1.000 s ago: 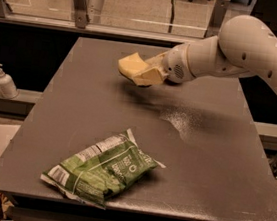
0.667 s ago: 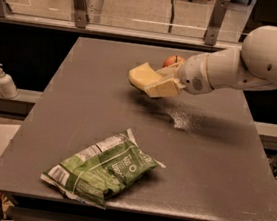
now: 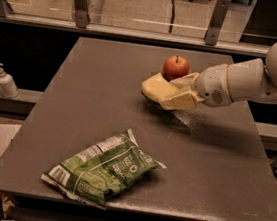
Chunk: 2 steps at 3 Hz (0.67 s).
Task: Move sponge near green jalapeno chip bag
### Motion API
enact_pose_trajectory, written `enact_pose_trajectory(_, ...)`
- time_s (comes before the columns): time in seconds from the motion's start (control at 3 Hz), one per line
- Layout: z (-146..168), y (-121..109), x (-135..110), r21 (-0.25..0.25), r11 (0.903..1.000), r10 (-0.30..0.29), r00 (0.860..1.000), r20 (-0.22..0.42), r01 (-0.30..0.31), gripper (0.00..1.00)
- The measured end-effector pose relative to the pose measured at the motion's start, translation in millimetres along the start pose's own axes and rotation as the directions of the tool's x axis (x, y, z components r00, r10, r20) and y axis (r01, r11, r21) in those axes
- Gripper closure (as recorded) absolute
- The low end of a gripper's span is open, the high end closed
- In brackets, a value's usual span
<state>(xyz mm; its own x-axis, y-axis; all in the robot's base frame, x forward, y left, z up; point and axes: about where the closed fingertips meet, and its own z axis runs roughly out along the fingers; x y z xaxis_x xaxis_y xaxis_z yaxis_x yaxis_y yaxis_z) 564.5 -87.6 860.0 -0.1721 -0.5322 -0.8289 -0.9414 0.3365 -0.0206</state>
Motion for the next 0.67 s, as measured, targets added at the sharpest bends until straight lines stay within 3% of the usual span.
enact_pose_trajectory(0.67, -14, 10, 14, -0.058, 0.9976, -0.039, 0.999, -0.031, 0.038, 1.00)
